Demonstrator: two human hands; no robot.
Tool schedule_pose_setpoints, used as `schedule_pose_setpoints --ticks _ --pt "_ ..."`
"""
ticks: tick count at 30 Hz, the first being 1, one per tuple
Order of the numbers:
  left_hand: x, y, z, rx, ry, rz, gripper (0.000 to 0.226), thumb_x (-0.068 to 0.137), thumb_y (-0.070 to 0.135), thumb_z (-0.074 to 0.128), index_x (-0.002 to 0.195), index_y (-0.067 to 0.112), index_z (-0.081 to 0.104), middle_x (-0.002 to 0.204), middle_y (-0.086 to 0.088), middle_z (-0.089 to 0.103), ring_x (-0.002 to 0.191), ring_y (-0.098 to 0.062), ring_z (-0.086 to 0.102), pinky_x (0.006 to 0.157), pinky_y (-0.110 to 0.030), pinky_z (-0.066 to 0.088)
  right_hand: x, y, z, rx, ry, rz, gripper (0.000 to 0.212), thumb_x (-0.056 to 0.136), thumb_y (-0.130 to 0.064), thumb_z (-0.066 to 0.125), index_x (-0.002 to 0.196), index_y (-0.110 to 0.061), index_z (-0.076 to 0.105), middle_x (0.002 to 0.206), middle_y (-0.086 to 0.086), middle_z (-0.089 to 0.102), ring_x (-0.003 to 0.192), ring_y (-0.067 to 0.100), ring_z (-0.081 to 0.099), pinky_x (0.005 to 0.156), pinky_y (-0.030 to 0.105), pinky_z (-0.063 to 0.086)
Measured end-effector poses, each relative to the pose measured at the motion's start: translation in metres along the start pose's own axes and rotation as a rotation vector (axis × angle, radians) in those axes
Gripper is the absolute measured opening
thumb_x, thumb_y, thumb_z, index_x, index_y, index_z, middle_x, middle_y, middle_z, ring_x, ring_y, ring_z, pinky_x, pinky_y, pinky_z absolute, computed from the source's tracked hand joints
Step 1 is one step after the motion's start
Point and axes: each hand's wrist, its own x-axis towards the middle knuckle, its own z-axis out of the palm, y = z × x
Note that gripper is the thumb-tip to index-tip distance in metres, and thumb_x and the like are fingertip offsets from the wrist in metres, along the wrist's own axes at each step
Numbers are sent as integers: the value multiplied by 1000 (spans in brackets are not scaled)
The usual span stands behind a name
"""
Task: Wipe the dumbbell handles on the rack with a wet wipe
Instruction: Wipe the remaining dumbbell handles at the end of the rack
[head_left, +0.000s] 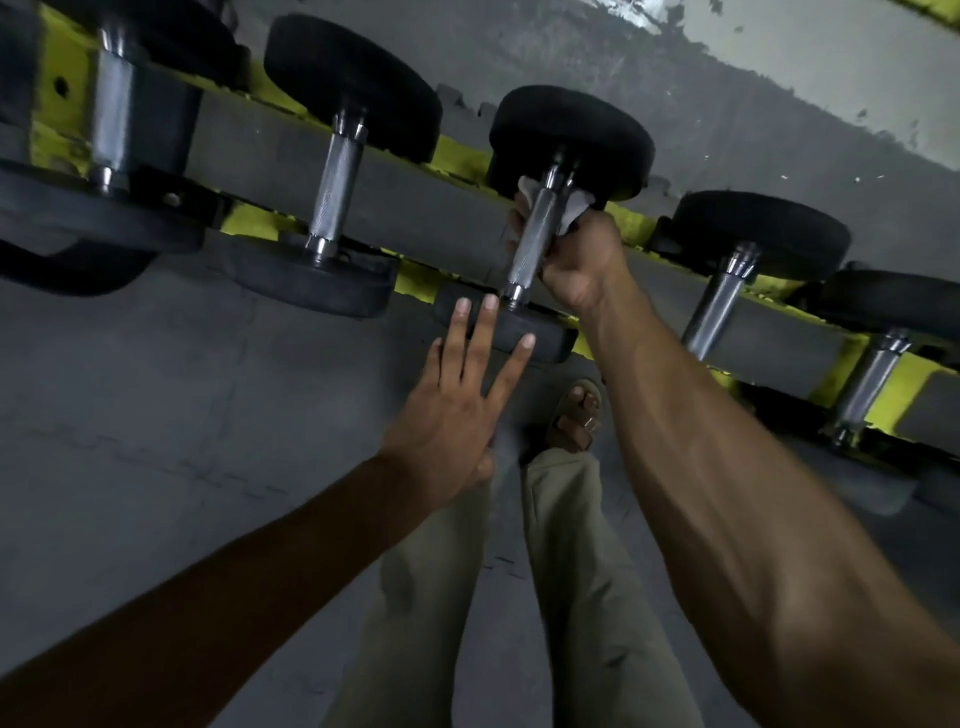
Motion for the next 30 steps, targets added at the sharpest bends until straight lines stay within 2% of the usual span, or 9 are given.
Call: schedule_pose_setpoints --ticks 7,10,13,16,18,21,24,28,30 --pt "1 2 -1 -4 -1 -25 132 89 68 61 156 8 -36 154 -39 -41 151 -59 -23 127 -60 18 7 -11 3 129 -9 39 43 103 -21 29 131 -11 60 109 5 75 135 25 54 119 46 31" --pt "1 3 -2 3 -8 -27 135 87 70 62 156 9 -35 155 -39 -40 151 -59 -22 127 -60 18 3 -10 14 92 97 -14 35 104 -21 34 111 -12 67 92 3 77 126 25 60 110 43 38" --pt "2 4 -2 4 6 -34 136 86 72 63 157 8 -34 155 -40 -39 151 -59 -21 126 -60 20 -9 5 7 -266 372 -345 21 95 -7 53 103 -2 71 92 9 72 94 26 67 95 43 55" --pt "2 4 -3 -17 5 -42 132 89 69 61 156 9 -35 156 -40 -38 151 -59 -21 126 -59 20 -25 18 -6 -957 499 -867 19 90 -11 57 102 -7 71 103 9 68 91 23 65 81 40 56" --pt "1 5 -4 -43 3 -46 128 92 64 60 156 9 -35 155 -39 -39 151 -59 -21 126 -60 20 -28 18 -16 -1263 320 -1163 24 90 -11 56 110 -9 69 118 13 61 99 25 62 78 33 53" --pt "2 9 -6 -117 13 -65 128 90 59 65 159 11 -30 157 -37 -39 153 -57 -21 126 -59 21 -23 6 -27 -1618 57 -1237 40 91 -7 57 129 -13 65 141 6 56 111 28 64 82 37 57" --pt "3 17 -7 -191 34 -122 128 88 58 68 162 13 -25 160 -33 -38 154 -53 -20 126 -57 23 -25 3 -25 -2018 -54 -1268 31 93 -20 50 119 -15 66 137 1 61 86 30 71 53 35 51" --pt "9 26 -8 -144 17 -159 131 87 61 68 160 10 -28 157 -37 -39 152 -58 -21 125 -59 22 -38 -8 5 -2490 -622 -882 25 97 -29 45 107 -16 63 111 9 67 91 34 69 61 33 37" --pt "10 26 -7 -116 8 -168 136 85 65 69 159 9 -31 156 -39 -39 152 -59 -20 125 -60 22 -36 -31 27 -2620 -600 -744 26 99 -33 49 111 -17 65 114 10 68 102 34 68 68 36 40"
